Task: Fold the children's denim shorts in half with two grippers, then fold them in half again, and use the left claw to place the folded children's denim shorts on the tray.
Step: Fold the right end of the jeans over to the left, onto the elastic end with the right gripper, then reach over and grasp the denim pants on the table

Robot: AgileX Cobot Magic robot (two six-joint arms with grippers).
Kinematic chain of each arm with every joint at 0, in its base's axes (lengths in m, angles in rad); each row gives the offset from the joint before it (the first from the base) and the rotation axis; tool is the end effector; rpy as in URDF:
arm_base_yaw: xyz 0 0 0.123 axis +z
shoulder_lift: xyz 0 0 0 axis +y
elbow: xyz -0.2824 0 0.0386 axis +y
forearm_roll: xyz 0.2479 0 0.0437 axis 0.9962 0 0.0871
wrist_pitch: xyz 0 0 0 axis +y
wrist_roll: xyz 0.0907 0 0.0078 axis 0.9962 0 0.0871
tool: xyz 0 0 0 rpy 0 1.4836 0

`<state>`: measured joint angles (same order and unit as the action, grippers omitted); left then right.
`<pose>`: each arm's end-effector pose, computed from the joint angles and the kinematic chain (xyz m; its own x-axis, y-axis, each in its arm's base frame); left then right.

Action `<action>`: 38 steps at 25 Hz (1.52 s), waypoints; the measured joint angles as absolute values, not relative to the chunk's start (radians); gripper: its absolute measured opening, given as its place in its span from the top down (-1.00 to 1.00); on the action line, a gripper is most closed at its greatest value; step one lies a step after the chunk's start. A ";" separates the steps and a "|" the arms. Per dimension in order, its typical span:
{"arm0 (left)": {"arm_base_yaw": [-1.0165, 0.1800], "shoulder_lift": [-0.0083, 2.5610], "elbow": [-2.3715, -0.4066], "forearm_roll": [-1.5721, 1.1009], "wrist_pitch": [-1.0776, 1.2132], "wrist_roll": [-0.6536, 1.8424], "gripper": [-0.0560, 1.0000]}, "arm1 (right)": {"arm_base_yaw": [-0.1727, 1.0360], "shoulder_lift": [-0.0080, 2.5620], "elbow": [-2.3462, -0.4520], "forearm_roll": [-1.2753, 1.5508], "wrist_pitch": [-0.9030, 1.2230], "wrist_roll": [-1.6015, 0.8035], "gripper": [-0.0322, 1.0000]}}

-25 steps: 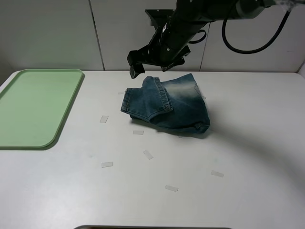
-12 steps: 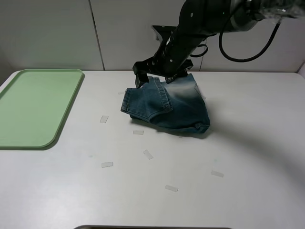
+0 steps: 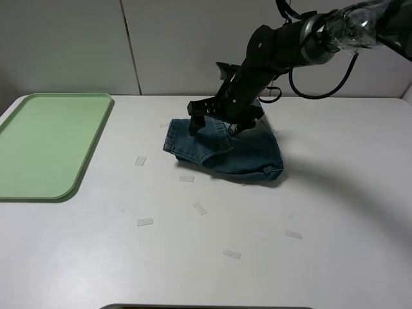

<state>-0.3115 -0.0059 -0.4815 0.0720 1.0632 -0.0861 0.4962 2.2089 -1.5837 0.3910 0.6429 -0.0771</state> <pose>-0.0019 0.0066 0.2720 -0.4582 0.0940 -0.8839 0.2299 0.9731 -0.0157 0.3967 0.2385 0.1365 -0.9080 -0.2267 -0.3525 -0.3394 0.8912 0.3010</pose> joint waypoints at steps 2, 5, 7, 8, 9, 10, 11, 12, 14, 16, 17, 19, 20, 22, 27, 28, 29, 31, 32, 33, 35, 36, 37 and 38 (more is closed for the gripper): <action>-0.311 -0.006 -0.482 0.073 1.063 -0.086 -0.70 | 0.496 2.212 -1.584 0.401 0.643 -0.079 -0.41; -0.311 -0.006 -0.482 0.075 1.063 -0.086 -0.70 | 0.501 2.212 -1.584 0.404 0.642 -0.080 -0.41; -0.311 -0.006 -0.482 0.075 1.063 -0.086 -0.70 | 0.516 2.212 -1.584 0.404 0.642 -0.080 -0.41; -0.311 -0.006 -0.482 0.075 1.063 -0.086 -0.70 | 0.527 2.212 -1.584 0.404 0.642 -0.080 -0.41; -0.311 -0.006 -0.482 0.075 1.063 -0.086 -0.70 | 0.538 2.212 -1.584 0.404 0.642 -0.080 -0.41; -0.311 -0.006 -0.482 0.075 1.063 -0.086 -0.70 | 0.548 2.211 -1.584 0.405 0.641 -0.080 -0.41; -0.311 -0.006 -0.482 0.075 1.063 -0.086 -0.70 | 0.560 2.211 -1.585 0.405 0.641 -0.080 -0.41; -0.311 -0.006 -0.482 0.075 1.063 -0.086 -0.70 | 0.573 2.211 -1.588 0.405 0.641 -0.080 -0.41; -0.311 -0.006 -0.482 0.075 1.063 -0.086 -0.70 | 0.598 2.211 -1.607 0.405 0.641 -0.090 -0.41; -0.311 -0.006 -0.482 0.075 1.063 -0.086 -0.70 | 0.626 2.211 -1.633 0.405 0.642 -0.101 -0.41; -0.311 -0.006 -0.482 0.075 1.063 -0.086 -0.70 | 0.637 2.211 -1.650 0.404 0.642 -0.108 -0.41; -0.311 -0.006 -0.482 0.075 1.063 -0.086 -0.70 | 0.663 2.211 -1.683 0.401 0.643 -0.126 -0.41; -0.311 -0.006 -0.482 0.075 1.063 -0.086 -0.70 | 0.675 2.211 -1.701 0.394 0.643 -0.134 -0.41; -0.311 -0.006 -0.482 0.075 1.063 -0.086 -0.70 | 0.695 2.211 -1.730 0.384 0.643 -0.156 -0.41; -0.311 -0.006 -0.482 0.089 1.063 -0.086 -0.70 | 0.732 2.211 -1.764 0.377 0.636 -0.176 -0.41; -0.311 -0.006 -0.482 0.097 1.063 -0.086 -0.70 | 0.735 2.211 -1.766 0.377 0.636 -0.176 -0.41; -0.311 -0.006 -0.482 0.103 1.063 -0.086 -0.70 | 0.735 2.211 -1.766 0.376 0.636 -0.176 -0.41; -0.311 -0.006 -0.482 0.111 1.063 -0.086 -0.70 | 0.735 2.211 -1.766 0.367 0.638 -0.176 -0.41; -0.311 -0.006 -0.482 0.113 1.063 -0.086 -0.70 | 0.735 2.211 -1.766 0.359 0.642 -0.176 -0.41; -0.311 -0.006 -0.482 0.113 1.063 -0.086 -0.70 | 0.735 2.211 -1.766 0.352 0.647 -0.176 -0.41; -0.311 -0.006 -0.482 0.113 1.063 -0.086 -0.70 | 0.735 2.211 -1.766 0.335 0.663 -0.176 -0.41; -0.311 -0.006 -0.482 0.114 1.063 -0.086 -0.70 | 0.735 2.211 -1.766 0.327 0.674 -0.176 -0.41; -0.311 -0.006 -0.482 0.114 1.063 -0.086 -0.70 | 0.734 2.211 -1.766 0.317 0.685 -0.176 -0.41; -0.311 -0.006 -0.482 0.114 1.063 -0.086 -0.70 | 0.728 2.211 -1.766 0.307 0.699 -0.176 -0.41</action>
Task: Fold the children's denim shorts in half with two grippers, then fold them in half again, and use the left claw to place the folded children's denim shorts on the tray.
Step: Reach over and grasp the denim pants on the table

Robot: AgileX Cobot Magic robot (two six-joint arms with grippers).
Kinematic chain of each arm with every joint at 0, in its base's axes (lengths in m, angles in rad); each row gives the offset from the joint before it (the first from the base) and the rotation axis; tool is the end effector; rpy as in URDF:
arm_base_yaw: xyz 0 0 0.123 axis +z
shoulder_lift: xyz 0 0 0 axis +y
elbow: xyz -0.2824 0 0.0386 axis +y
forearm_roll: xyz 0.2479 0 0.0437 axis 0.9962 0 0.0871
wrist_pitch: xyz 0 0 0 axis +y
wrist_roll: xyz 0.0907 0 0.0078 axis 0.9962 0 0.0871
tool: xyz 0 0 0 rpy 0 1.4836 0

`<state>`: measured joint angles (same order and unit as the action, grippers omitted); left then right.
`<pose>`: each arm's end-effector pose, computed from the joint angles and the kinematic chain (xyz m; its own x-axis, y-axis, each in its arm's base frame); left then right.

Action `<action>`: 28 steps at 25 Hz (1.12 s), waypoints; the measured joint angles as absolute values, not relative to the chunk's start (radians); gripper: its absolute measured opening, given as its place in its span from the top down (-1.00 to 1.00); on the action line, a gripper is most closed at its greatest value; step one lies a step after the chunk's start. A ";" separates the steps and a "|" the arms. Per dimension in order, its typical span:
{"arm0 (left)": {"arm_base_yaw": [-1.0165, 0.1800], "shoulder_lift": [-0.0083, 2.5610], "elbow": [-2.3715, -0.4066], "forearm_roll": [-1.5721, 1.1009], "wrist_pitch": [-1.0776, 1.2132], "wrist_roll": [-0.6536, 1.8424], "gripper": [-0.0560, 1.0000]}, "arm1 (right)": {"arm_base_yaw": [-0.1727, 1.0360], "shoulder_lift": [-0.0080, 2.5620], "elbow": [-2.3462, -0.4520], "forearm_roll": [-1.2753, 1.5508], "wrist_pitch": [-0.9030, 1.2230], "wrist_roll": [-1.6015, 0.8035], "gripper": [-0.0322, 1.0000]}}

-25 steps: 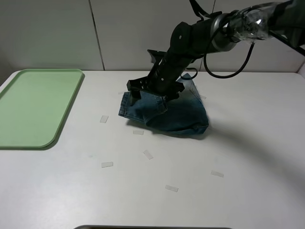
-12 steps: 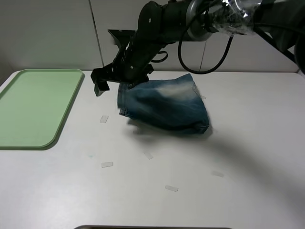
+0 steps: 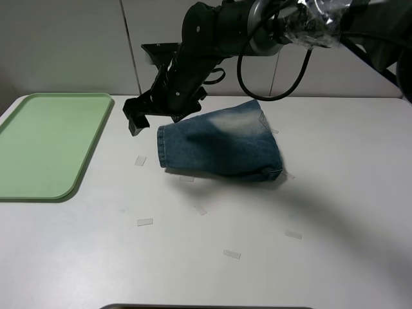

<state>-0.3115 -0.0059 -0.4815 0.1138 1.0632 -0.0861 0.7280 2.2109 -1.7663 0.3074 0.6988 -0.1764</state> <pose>-0.0010 0.0098 0.2722 -0.4510 0.1132 -0.8853 0.2077 0.9780 0.0193 0.3524 0.3379 0.1825 -0.6848 -0.5290 -0.5012 -0.6860 0.7000 0.1986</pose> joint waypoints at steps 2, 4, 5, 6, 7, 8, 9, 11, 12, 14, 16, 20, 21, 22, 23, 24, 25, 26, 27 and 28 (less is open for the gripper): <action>-0.311 -0.006 -0.482 0.114 1.063 -0.086 -0.70 | 0.710 2.211 -1.766 0.283 0.725 -0.175 -0.41; -0.311 -0.006 -0.482 0.114 1.063 -0.086 -0.70 | 0.682 2.207 -1.763 0.240 0.754 -0.153 -0.41; -0.311 -0.006 -0.482 0.114 1.063 -0.086 -0.70 | 0.664 2.198 -1.755 0.210 0.763 -0.135 -0.41; -0.311 -0.006 -0.482 0.114 1.063 -0.086 -0.70 | 0.646 2.184 -1.744 0.182 0.773 -0.117 -0.41; -0.311 -0.006 -0.482 0.114 1.063 -0.086 -0.70 | 0.626 2.168 -1.726 0.148 0.777 -0.093 -0.41; -0.311 -0.006 -0.482 0.114 1.063 -0.086 -0.70 | 0.610 2.143 -1.701 0.116 0.776 -0.070 -0.41; -0.311 -0.006 -0.482 0.114 1.063 -0.086 -0.70 | 0.590 2.114 -1.676 0.089 0.773 -0.049 -0.41; -0.311 -0.006 -0.482 0.114 1.063 -0.086 -0.70 | 0.550 2.050 -1.604 0.038 0.755 -0.023 -0.41; -0.311 -0.006 -0.482 0.114 1.063 -0.086 -0.70 | 0.526 2.013 -1.562 0.023 0.743 -0.014 -0.41; -0.311 -0.006 -0.482 0.114 1.063 -0.086 -0.70 | 0.477 1.940 -1.480 0.008 0.712 0.000 -0.41; -0.311 -0.006 -0.482 0.114 1.063 -0.086 -0.70 | 0.431 1.856 -1.394 0.000 0.680 0.000 -0.41; -0.311 -0.006 -0.482 0.114 1.063 -0.086 -0.70 | 0.328 1.678 -1.218 0.000 0.591 0.000 -0.41; -0.311 -0.006 -0.482 0.114 1.063 -0.086 -0.70 | 0.299 1.636 -1.175 -0.007 0.562 0.000 -0.41; -0.311 -0.006 -0.482 0.114 1.063 -0.086 -0.70 | 0.275 1.586 -1.134 -0.017 0.534 0.000 -0.41; -0.311 -0.006 -0.482 0.114 1.063 -0.086 -0.70 | 0.247 1.536 -1.094 -0.029 0.513 0.000 -0.41; -0.311 -0.006 -0.482 0.114 1.063 -0.086 -0.70 | 0.220 1.494 -1.064 -0.040 0.495 0.000 -0.41; -0.311 -0.006 -0.482 0.114 1.063 -0.086 -0.70 | 0.195 1.443 -1.032 -0.052 0.484 0.000 -0.41; -0.311 -0.006 -0.482 0.114 1.063 -0.086 -0.70 | 0.175 1.393 -1.003 -0.063 0.482 0.006 -0.41; -0.311 -0.006 -0.482 0.114 1.063 -0.086 -0.70 | 0.152 1.343 -0.979 -0.071 0.483 0.006 -0.41; -0.311 -0.006 -0.482 0.114 1.063 -0.086 -0.70 | 0.130 1.301 -0.952 -0.077 0.489 0.006 -0.41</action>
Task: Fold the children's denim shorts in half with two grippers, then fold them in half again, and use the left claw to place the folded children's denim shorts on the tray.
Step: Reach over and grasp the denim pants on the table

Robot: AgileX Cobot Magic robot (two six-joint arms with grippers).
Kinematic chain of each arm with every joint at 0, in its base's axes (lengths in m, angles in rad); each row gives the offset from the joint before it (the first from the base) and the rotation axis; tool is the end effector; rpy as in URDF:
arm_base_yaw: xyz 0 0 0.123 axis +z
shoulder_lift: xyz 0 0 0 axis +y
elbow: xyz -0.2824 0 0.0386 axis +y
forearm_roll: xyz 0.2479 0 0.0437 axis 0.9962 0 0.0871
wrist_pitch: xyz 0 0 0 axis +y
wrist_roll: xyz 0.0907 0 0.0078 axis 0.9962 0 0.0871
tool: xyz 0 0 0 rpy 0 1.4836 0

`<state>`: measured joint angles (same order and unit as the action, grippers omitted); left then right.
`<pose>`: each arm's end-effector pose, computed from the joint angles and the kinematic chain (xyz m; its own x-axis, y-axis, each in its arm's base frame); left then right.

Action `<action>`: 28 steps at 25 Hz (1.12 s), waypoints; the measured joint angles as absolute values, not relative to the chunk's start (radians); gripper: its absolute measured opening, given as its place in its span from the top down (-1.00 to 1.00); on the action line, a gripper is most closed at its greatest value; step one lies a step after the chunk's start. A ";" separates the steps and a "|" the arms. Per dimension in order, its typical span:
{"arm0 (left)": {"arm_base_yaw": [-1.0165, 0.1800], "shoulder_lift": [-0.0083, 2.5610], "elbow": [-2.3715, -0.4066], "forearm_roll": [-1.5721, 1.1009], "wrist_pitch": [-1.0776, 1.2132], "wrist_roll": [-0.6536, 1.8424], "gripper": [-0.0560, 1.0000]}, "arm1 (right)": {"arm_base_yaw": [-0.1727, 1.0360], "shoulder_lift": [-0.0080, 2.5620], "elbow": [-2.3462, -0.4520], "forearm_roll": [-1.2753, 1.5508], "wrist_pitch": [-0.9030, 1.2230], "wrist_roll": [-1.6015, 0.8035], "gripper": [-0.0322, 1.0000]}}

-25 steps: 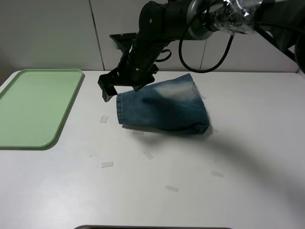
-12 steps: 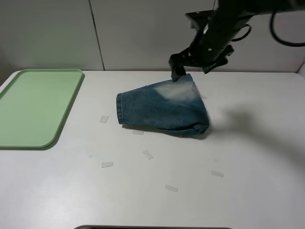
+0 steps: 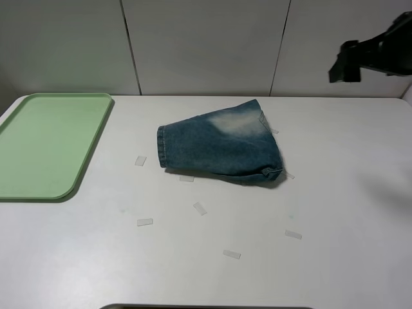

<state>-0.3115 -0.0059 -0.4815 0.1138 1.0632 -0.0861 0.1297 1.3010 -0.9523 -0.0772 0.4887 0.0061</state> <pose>-0.0010 0.0098 0.2722 -0.4510 0.1132 -0.8853 0.2077 0.9780 0.0193 0.2745 0.0325 0.2998 -0.6675 -0.1496 -0.7295 -0.1447 0.9870 -0.0701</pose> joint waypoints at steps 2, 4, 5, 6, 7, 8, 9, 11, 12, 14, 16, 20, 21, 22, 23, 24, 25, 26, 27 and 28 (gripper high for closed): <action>-0.311 -0.006 -0.482 0.114 1.063 -0.086 -0.70 | 0.095 1.197 -0.899 -0.081 0.494 0.006 -0.41; -0.311 -0.006 -0.482 0.114 1.063 -0.086 -0.70 | 0.067 1.098 -0.854 -0.074 0.497 0.006 -0.41; -0.311 -0.006 -0.482 0.114 1.063 -0.086 -0.70 | 0.060 1.042 -0.832 -0.065 0.498 0.006 -0.41; -0.311 -0.006 -0.482 0.114 1.063 -0.086 -0.70 | 0.054 0.984 -0.816 -0.054 0.498 0.006 -0.41; -0.311 -0.006 -0.482 0.114 1.063 -0.086 -0.70 | 0.054 0.936 -0.799 -0.044 0.505 0.006 -0.41; -0.311 -0.006 -0.482 0.114 1.063 -0.086 -0.70 | 0.054 0.880 -0.788 -0.035 0.519 0.006 -0.41; -0.311 -0.006 -0.482 0.114 1.063 -0.086 -0.70 | 0.054 0.827 -0.780 -0.030 0.536 0.006 -0.41; -0.311 -0.006 -0.482 0.114 1.063 -0.086 -0.70 | 0.054 0.734 -0.770 -0.024 0.591 0.006 -0.41; -0.311 -0.006 -0.482 0.114 1.063 -0.086 -0.70 | 0.054 0.684 -0.768 -0.022 0.628 0.006 -0.41; -0.311 -0.006 -0.482 0.114 1.063 -0.086 -0.70 | 0.054 0.594 -0.767 -0.020 0.694 0.007 -0.41; -0.311 -0.006 -0.482 0.114 1.063 -0.086 -0.70 | 0.054 0.500 -0.767 -0.019 0.755 0.017 -0.41; -0.311 -0.006 -0.482 0.114 1.063 -0.086 -0.70 | 0.055 0.347 -0.766 -0.018 0.833 0.050 -0.41; -0.311 -0.006 -0.482 0.114 1.063 -0.086 -0.70 | 0.061 0.317 -0.766 -0.018 0.841 0.052 -0.41; -0.311 -0.006 -0.482 0.114 1.063 -0.086 -0.70 | 0.068 0.283 -0.766 -0.018 0.849 0.053 -0.41; -0.311 -0.006 -0.482 0.114 1.063 -0.086 -0.70 | 0.071 0.252 -0.766 -0.017 0.857 0.054 -0.41; -0.311 -0.006 -0.482 0.114 1.063 -0.086 -0.70 | 0.076 0.225 -0.766 -0.019 0.868 0.054 -0.41; -0.311 -0.006 -0.482 0.114 1.063 -0.086 -0.70 | 0.078 0.205 -0.766 -0.020 0.883 0.053 -0.41; -0.311 -0.006 -0.482 0.114 1.063 -0.086 -0.70 | 0.078 0.184 -0.766 -0.025 0.900 0.052 -0.41; -0.311 -0.006 -0.482 0.114 1.063 -0.086 -0.70 | 0.081 0.165 -0.766 -0.028 0.914 0.051 -0.41; -0.311 -0.006 -0.482 0.114 1.063 -0.086 -0.70 | 0.089 0.146 -0.765 -0.030 0.928 0.049 -0.41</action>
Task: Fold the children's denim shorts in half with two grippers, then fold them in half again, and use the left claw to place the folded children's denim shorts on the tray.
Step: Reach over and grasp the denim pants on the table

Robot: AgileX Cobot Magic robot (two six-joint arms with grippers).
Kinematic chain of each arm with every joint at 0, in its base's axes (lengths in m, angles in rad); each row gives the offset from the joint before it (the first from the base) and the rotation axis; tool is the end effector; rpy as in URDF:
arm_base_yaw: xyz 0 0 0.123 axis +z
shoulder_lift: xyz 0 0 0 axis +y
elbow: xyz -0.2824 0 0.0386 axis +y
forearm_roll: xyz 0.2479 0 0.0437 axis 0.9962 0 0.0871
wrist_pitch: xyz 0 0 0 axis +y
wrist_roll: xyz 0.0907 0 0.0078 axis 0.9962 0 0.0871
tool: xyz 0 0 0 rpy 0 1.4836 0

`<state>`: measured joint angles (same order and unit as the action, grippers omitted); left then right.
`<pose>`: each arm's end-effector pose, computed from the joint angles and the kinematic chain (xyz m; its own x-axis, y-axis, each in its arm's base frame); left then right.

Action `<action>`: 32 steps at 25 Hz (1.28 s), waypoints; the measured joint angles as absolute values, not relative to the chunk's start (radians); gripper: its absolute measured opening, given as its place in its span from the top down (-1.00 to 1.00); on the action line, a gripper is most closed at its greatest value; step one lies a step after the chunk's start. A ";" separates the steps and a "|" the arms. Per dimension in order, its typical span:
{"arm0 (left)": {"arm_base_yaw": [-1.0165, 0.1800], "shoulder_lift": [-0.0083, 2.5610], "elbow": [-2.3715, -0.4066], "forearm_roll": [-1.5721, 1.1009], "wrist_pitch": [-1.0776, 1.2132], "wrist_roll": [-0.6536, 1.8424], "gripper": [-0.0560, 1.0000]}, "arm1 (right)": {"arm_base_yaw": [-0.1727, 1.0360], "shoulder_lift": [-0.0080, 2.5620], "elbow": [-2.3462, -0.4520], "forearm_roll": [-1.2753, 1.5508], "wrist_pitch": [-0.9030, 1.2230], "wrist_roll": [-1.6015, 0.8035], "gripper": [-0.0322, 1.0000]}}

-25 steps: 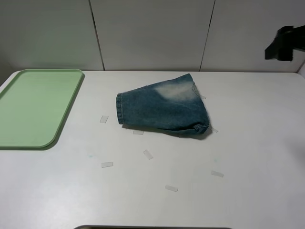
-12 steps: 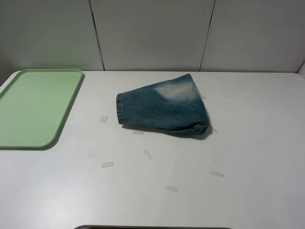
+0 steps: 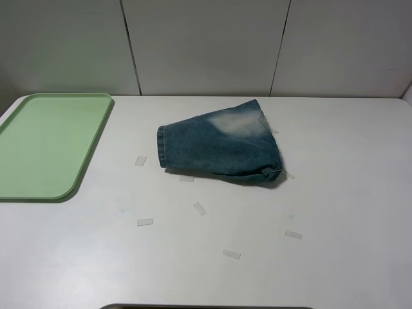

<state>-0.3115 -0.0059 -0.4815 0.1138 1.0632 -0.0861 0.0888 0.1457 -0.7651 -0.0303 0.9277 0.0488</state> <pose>-0.0010 0.0098 0.2722 -0.4510 0.1132 -0.8853 0.2077 0.9780 0.0193 -0.0083 -0.0030 0.3616 -0.2201 0.0111 -0.9754 -0.0584 0.9980 0.0246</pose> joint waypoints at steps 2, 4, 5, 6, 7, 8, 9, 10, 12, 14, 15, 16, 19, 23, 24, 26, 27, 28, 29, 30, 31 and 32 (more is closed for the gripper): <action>-0.311 -0.006 -0.482 0.114 1.063 -0.086 -0.70 | 0.095 0.107 -0.750 -0.033 0.942 0.036 -0.41; -0.311 -0.006 -0.482 0.114 1.063 -0.086 -0.70 | 0.097 0.059 -0.724 -0.032 0.946 0.020 -0.41; -0.311 -0.006 -0.482 0.114 1.063 -0.086 -0.70 | 0.097 0.031 -0.706 -0.030 0.949 0.009 -0.41; -0.311 -0.006 -0.482 0.114 1.063 -0.086 -0.70 | 0.097 0.010 -0.686 -0.024 0.952 0.000 -0.41; -0.311 -0.006 -0.482 0.114 1.063 -0.086 -0.70 | 0.097 -0.003 -0.671 -0.016 0.958 -0.006 -0.41; -0.311 -0.006 -0.482 0.114 1.063 -0.086 -0.70 | 0.097 -0.006 -0.654 -0.008 0.972 -0.010 -0.41; -0.311 -0.006 -0.482 0.114 1.063 -0.086 -0.70 | 0.097 -0.006 -0.637 0.000 0.989 -0.014 -0.41; -0.311 -0.006 -0.482 0.114 1.063 -0.086 -0.70 | 0.097 -0.007 -0.618 0.007 0.999 -0.017 -0.41; -0.311 -0.006 -0.482 0.114 1.063 -0.086 -0.70 | 0.097 -0.007 -0.586 0.023 1.009 -0.017 -0.41; -0.311 -0.006 -0.482 0.114 1.063 -0.086 -0.70 | 0.097 -0.007 -0.548 0.040 1.007 -0.019 -0.41; -0.311 -0.006 -0.482 0.114 1.063 -0.086 -0.70 | 0.097 -0.007 -0.528 0.048 1.007 -0.019 -0.41; -0.311 -0.006 -0.482 0.114 1.063 -0.086 -0.70 | 0.097 -0.007 -0.513 0.051 1.011 -0.019 -0.41; -0.311 -0.006 -0.482 0.114 1.063 -0.086 -0.70 | 0.097 -0.007 -0.496 0.038 1.018 -0.013 -0.41; -0.311 -0.006 -0.482 0.114 1.063 -0.086 -0.70 | 0.097 -0.007 -0.494 0.023 1.018 0.000 -0.41; -0.311 -0.006 -0.482 0.114 1.063 -0.086 -0.70 | 0.097 -0.007 -0.494 0.022 1.018 0.000 -0.41; -0.311 -0.006 -0.482 0.114 1.063 -0.086 -0.70 | 0.097 -0.007 -0.494 0.022 1.018 0.000 -0.41; -0.311 -0.006 -0.482 0.114 1.063 -0.086 -0.70 | 0.097 -0.007 -0.494 0.022 1.018 0.000 -0.41; -0.311 -0.006 -0.482 0.114 1.063 -0.086 -0.70 | 0.097 -0.007 -0.494 0.021 1.018 0.000 -0.41; -0.311 -0.006 -0.482 0.115 1.063 -0.086 -0.70 | 0.097 -0.007 -0.494 0.021 1.018 0.000 -0.41; -0.311 -0.006 -0.482 0.115 1.063 -0.086 -0.70 | 0.097 -0.007 -0.494 0.020 1.018 0.000 -0.41; -0.311 -0.006 -0.482 0.115 1.063 -0.086 -0.70 | 0.097 -0.007 -0.494 0.020 1.018 0.000 -0.41; -0.311 -0.006 -0.482 0.115 1.063 -0.086 -0.70 | 0.097 -0.007 -0.494 0.020 1.018 0.000 -0.41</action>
<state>-0.3115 -0.0059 -0.4815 0.1146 1.0632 -0.0861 0.0972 -0.0068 -0.4943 0.0200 1.0177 0.0000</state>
